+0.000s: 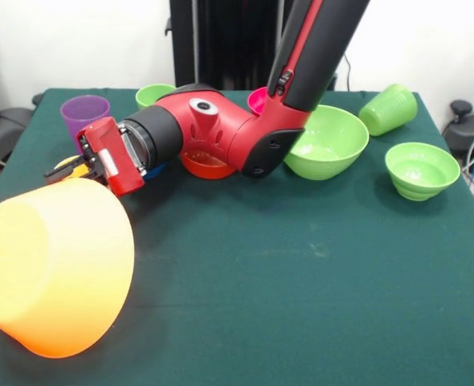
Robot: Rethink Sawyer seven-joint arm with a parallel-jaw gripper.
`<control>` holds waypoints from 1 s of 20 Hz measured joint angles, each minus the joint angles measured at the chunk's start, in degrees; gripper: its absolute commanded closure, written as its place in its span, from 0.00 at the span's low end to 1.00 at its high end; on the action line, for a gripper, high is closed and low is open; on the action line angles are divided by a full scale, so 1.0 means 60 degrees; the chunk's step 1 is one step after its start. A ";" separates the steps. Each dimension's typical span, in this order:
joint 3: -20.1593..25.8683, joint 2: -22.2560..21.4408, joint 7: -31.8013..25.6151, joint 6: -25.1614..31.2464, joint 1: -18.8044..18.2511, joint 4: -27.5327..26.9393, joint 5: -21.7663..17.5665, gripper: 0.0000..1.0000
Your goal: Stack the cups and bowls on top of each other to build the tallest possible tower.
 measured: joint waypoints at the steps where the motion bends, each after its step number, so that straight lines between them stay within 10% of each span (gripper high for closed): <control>1: 0.0000 0.0000 0.0000 0.0000 0.0000 0.0000 0.0000 1.00; 6: 0.0000 0.0000 0.0000 0.0000 0.0000 0.0000 0.0000 1.00; 7: 0.0000 0.0001 0.0000 -0.0008 0.0000 -0.0001 -0.0002 0.00; 20: -0.0015 -0.0001 -0.0002 -0.0819 0.0001 -0.0008 -0.0004 0.00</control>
